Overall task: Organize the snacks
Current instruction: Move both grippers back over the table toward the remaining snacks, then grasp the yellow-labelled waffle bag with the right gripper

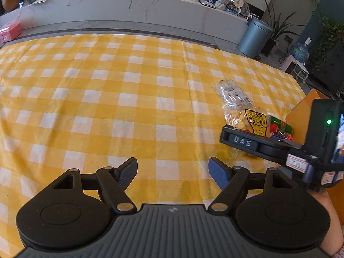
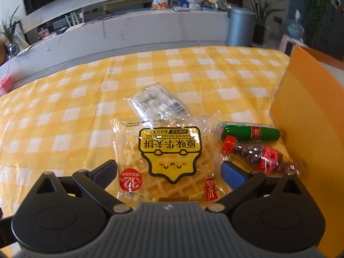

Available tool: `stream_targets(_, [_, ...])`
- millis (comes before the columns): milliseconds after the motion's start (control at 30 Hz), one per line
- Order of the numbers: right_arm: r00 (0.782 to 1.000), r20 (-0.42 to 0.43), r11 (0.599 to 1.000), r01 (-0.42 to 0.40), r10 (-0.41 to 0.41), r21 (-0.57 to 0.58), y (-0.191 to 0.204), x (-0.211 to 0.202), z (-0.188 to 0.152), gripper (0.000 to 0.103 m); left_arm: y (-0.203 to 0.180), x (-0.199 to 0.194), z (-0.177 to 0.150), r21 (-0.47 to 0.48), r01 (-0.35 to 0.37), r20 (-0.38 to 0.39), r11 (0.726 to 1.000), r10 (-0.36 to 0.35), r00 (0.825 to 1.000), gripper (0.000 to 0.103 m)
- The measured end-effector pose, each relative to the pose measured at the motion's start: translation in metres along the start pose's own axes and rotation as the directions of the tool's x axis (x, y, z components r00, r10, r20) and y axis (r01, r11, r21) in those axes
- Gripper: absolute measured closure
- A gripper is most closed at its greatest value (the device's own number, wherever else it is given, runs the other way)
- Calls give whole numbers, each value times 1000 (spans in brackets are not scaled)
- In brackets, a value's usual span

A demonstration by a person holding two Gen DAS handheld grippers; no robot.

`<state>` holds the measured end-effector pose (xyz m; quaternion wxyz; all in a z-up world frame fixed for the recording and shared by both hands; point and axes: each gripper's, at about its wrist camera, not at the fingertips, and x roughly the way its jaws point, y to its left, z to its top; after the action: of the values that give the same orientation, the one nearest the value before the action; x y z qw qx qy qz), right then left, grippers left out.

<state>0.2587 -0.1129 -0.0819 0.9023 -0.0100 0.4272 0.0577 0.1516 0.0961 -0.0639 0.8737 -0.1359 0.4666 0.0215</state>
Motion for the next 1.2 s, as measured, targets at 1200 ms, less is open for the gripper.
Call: stream_targets(1200, [981,51,973,-178,186,-145,12,-63,-38,3,5,-32,5,-19,-22,71,1000,23,997,15])
